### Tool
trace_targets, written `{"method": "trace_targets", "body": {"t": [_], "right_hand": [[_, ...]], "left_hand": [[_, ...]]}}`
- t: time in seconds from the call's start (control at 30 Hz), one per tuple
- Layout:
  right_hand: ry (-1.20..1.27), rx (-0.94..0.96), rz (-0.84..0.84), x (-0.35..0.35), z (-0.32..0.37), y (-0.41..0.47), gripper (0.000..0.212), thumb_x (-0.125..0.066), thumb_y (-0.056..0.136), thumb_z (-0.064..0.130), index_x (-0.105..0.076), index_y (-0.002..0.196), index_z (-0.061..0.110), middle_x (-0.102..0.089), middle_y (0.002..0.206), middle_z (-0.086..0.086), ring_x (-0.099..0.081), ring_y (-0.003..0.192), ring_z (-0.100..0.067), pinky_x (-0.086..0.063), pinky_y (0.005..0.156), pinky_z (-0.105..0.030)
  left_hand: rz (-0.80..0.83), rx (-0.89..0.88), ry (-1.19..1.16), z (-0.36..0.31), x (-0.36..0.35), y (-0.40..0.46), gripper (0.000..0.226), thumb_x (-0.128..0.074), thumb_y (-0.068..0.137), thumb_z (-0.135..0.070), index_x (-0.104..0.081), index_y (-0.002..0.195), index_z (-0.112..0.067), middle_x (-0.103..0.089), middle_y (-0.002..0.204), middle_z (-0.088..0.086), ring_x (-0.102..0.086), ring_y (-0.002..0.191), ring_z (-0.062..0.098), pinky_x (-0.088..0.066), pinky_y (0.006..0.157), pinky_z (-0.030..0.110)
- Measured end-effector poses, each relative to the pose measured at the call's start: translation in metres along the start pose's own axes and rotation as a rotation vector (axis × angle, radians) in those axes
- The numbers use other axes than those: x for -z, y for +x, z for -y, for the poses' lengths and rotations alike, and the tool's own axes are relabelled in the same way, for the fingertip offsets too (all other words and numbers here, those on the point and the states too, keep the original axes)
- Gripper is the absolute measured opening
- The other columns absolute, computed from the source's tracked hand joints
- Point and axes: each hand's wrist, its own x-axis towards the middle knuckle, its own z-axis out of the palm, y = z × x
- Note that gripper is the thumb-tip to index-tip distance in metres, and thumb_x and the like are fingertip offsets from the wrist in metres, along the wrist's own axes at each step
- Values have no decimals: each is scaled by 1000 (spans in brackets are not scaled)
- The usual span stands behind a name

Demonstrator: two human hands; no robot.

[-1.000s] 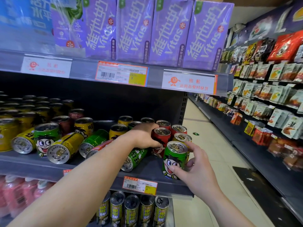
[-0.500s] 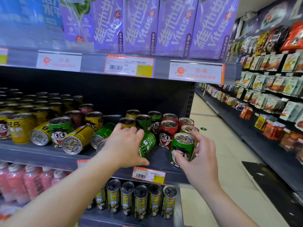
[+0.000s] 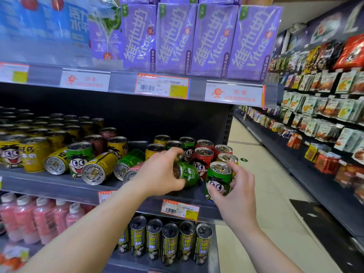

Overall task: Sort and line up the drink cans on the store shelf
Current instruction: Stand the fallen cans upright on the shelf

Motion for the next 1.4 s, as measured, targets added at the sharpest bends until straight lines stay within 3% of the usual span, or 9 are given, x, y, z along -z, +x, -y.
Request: {"method": "trace_targets", "body": {"t": [0.13,0.33,0.57,0.7,0.83,0.97,1.1,1.27,1.4], "right_hand": [[26,-76,-15,0,-9,3,79,-81,68,37,-38,134,28,-41,121,7,-50,90,-7,-37,68,-11],[59,-130,28,-3,-17,4,84,-81,69,37,-35,139,27,-45,119,6,-54,95,-16,-43,75,-23],[85,-156,-4,-4,-14,2,78,-81,70,30,-39,136,26,-45,117,6,-56,93,-20,-46,76,-28],[116,-57,-86,-8,11,-11,64,-78,72,27,-43,125,33,-44,106,9,-50,76,-7,-43,66,-19],[142,74,4,-27,40,-26,49,-75,75,29,-47,114,38,-44,95,19,-46,82,-3,-40,66,-14],[182,46,128,-51,56,-37,45,-73,79,27,-47,114,40,-46,94,16,-47,84,-4,-42,71,-14],[199,-5,188,-70,65,-48,46,-73,80,22,-48,116,37,-47,100,14,-49,84,-5,-41,68,-5],[174,-74,187,-84,70,-47,51,-73,76,32,-43,112,52,-44,97,25,-55,79,-10,-55,68,-31],[171,-94,171,-86,69,-45,55,-75,75,30,-44,116,49,-45,100,24,-53,81,-4,-56,67,-29]], "left_hand": [[-118,70,-376,-22,-12,12,83,-79,67,-33,-36,138,-28,-51,121,-10,-56,105,7,-52,90,29],[13,184,-518,-18,-36,12,97,-85,61,-37,-32,141,-25,-49,126,-10,-48,111,3,-44,94,23],[12,347,-729,-11,-51,10,96,-88,55,-42,-41,136,-24,-54,130,-5,-54,116,14,-52,93,34],[-61,244,-626,-18,-32,-7,93,-83,62,-45,-38,141,-24,-47,137,-9,-44,125,7,-41,105,30],[-378,26,-179,4,17,-47,65,-75,67,-51,-54,125,-29,-51,121,-13,-47,113,5,-41,95,23],[-299,292,136,39,19,-75,83,-69,63,-67,-42,130,-27,-43,124,-3,-49,113,19,-43,92,32],[-282,368,-67,51,2,-80,74,-72,68,-54,-37,128,-30,-43,122,-4,-58,103,21,-50,78,33],[-314,261,-240,53,7,-69,68,-75,67,-46,-46,126,-30,-47,114,-14,-47,99,2,-40,79,21],[-300,236,-351,37,7,-44,65,-72,66,-51,-48,124,-36,-55,109,-21,-54,101,2,-47,84,25]]}}
